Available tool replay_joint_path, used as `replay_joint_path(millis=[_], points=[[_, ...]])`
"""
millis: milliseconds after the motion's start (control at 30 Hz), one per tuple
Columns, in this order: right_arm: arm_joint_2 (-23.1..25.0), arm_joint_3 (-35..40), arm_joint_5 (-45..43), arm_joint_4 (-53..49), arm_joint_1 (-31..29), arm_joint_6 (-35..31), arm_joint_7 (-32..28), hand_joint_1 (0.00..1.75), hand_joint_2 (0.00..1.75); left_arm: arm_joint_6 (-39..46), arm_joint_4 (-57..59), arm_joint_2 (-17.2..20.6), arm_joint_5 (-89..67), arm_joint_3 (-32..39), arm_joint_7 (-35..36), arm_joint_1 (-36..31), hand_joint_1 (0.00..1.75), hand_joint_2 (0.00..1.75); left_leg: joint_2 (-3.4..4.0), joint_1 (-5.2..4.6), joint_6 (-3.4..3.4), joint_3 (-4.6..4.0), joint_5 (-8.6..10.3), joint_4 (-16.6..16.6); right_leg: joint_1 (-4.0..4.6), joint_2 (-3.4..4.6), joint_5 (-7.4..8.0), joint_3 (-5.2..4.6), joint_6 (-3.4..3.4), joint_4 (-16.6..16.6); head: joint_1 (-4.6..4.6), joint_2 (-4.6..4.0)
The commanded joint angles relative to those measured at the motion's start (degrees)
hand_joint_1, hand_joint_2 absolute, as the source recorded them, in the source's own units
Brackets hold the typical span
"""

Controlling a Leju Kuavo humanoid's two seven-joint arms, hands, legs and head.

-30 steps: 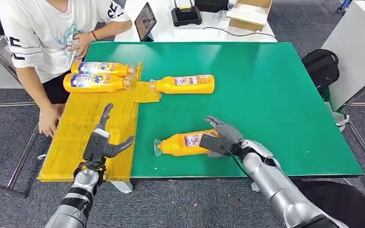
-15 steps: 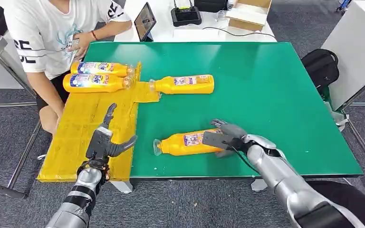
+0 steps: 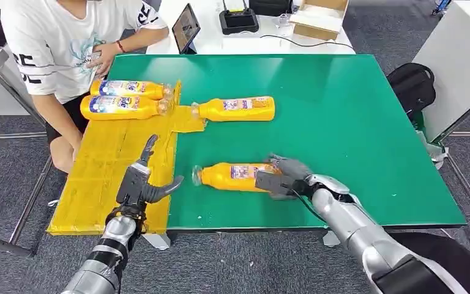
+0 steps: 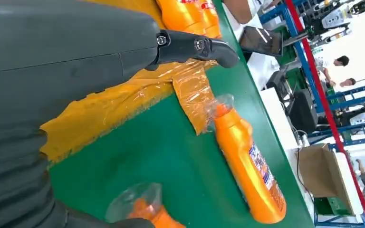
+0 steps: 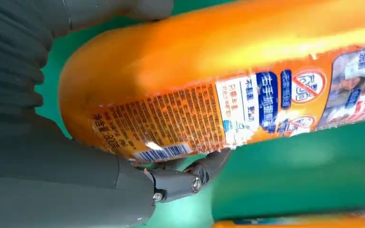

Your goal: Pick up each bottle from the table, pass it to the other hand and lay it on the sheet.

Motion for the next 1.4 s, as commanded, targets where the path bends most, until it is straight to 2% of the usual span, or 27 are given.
replay_joint_path(millis=[33, 100, 367, 467, 567, 667, 800, 967, 1033, 1067, 1200, 1267, 1333, 1367, 1400], points=[[1.4, 1.2, -1.4, 2.5, 1.2, -0.4, -2.4, 1.48, 1.75, -0.7, 5.1, 0.0, 0.6, -1.4, 0.2, -3.2, 0.0, 1.75, -0.06, 0.03, 0.09, 0.31, -0.09, -0.1, 0.08, -0.15, -0.1, 0.36, -0.21, -0.1, 0.0, 0.0], [1.5, 0.6, -1.7, 2.0, 1.7, -0.9, -2.9, 1.62, 1.75, -0.8, 5.1, 0.0, 0.7, -1.5, 0.2, -3.2, 0.0, 1.75, -0.02, 0.03, 0.09, 0.37, -0.11, -0.1, 0.08, -0.12, -0.12, 0.42, -0.21, -0.1, -0.02, 0.0], [1.7, -2.2, -3.9, 0.2, 3.9, -1.9, -5.1, 1.75, 1.75, -1.2, 5.4, -0.1, 1.0, -1.7, 0.4, -3.2, 0.0, 1.75, -0.06, 0.03, 0.08, 0.33, -0.09, -0.1, 0.08, -0.15, -0.1, 0.4, -0.18, -0.1, -0.02, 0.0], [3.5, -8.3, -6.4, -5.6, 7.9, -8.2, -6.4, 1.75, 1.75, -0.3, 4.0, -0.4, 1.9, -0.5, 0.6, -2.2, 0.0, 1.75, -0.04, 0.02, 0.04, 0.16, -0.03, 0.0, 0.04, -0.08, -0.04, 0.19, -0.1, -0.1, -0.02, 0.0], [7.2, -17.0, -7.9, -15.9, 13.8, -15.5, -4.1, 1.75, 1.75, 4.2, -0.4, -1.6, 5.4, 3.9, -0.7, 0.3, 0.0, 1.75, 0.04, 0.02, 0.05, 0.27, -0.1, -0.1, 0.06, -0.02, -0.08, 0.3, -0.16, -0.1, -0.02, 0.0], [7.7, -17.9, -7.5, -18.4, 14.8, -16.6, -3.4, 1.75, 1.75, 3.9, -1.8, -1.5, 6.0, 4.3, -0.6, 0.9, 0.0, 1.75, 0.07, -0.01, 0.04, 0.14, -0.12, 0.0, 0.03, 0.04, -0.09, 0.17, -0.15, 0.0, 0.0, 0.0], [11.8, -25.3, -7.5, -25.3, 18.2, -28.9, -8.5, 1.75, 1.75, 7.3, -5.2, -2.7, 10.5, 7.8, -1.6, 2.3, 0.0, 1.75, 0.03, 0.01, 0.04, 0.02, -0.08, 0.0, 0.03, 0.0, -0.07, 0.06, -0.1, 0.0, 0.0, 0.0], [11.7, -25.3, -7.5, -26.6, 18.6, -28.8, -8.4, 1.75, 1.75, 7.2, -5.6, -2.6, 10.5, 7.7, -1.5, 2.4, 0.0, 1.75, 0.02, 0.0, 0.05, 0.02, -0.09, 0.0, 0.03, 0.0, -0.09, 0.09, -0.13, 0.0, -0.02, 0.0], [11.7, -25.3, -7.5, -26.6, 18.6, -28.8, -8.4, 1.75, 1.75, 7.2, -5.6, -2.6, 10.5, 7.7, -1.5, 2.4, 0.0, 1.75, 0.06, 0.03, 0.11, 0.38, -0.22, 0.0, 0.1, -0.03, -0.2, 0.45, -0.3, 0.0, 0.02, 0.0], [11.7, -25.3, -7.5, -26.6, 18.6, -28.8, -8.4, 1.75, 1.75, 7.2, -5.6, -2.6, 10.5, 7.7, -1.5, 2.4, 0.0, 1.75, -0.08, 0.0, 0.06, 0.05, -0.07, 0.0, 0.04, -0.09, -0.1, 0.15, -0.14, 0.0, 0.02, 0.0], [13.4, -29.0, -8.7, -32.4, 21.3, -36.3, -13.3, 1.75, 1.75, 11.9, -9.7, -3.6, 13.7, 9.7, -3.2, 4.2, 0.0, 1.75, -0.02, -0.02, 0.06, 0.02, -0.09, 0.0, 0.01, -0.04, -0.1, 0.09, -0.12, 0.0, 0.0, 0.0], [13.9, -30.0, -9.5, -36.0, 22.7, -38.2, -15.2, 1.75, 1.75, 10.1, -11.2, -4.1, 17.0, 10.4, -2.7, 4.9, 0.0, 1.75, -0.06, -0.01, 0.07, 0.08, -0.13, 0.0, 0.03, -0.09, -0.16, 0.17, -0.16, 0.0, 0.02, 0.0], [13.6, -29.5, -9.9, -37.3, 22.9, -37.9, -16.8, 1.75, 1.75, 4.4, -10.8, -3.4, 20.4, 8.9, 0.2, 4.8, 0.0, 1.75, 0.01, -0.01, 0.08, 0.13, -0.2, 0.0, 0.03, -0.03, -0.19, 0.19, -0.17, 0.0, 0.0, 0.0], [13.7, -29.0, -11.3, -38.3, 22.9, -37.0, -21.2, 1.75, 1.75, 0.3, -10.1, -3.2, 22.1, 7.4, 1.6, 4.5, 0.0, 1.75, -0.01, 0.0, 0.09, 0.22, -0.23, 0.0, 0.05, -0.07, -0.23, 0.29, -0.21, 0.0, 0.0, 0.0], [13.6, -28.4, -10.3, -38.3, 22.8, -37.2, -23.3, 1.75, 1.75, -9.3, -8.7, -3.8, 28.3, 6.4, 5.9, 3.9, 0.0, 1.75, -0.06, -0.03, 0.08, 0.12, -0.15, 0.0, 0.01, -0.1, -0.18, 0.2, -0.15, 0.0, 0.0, 0.0]])
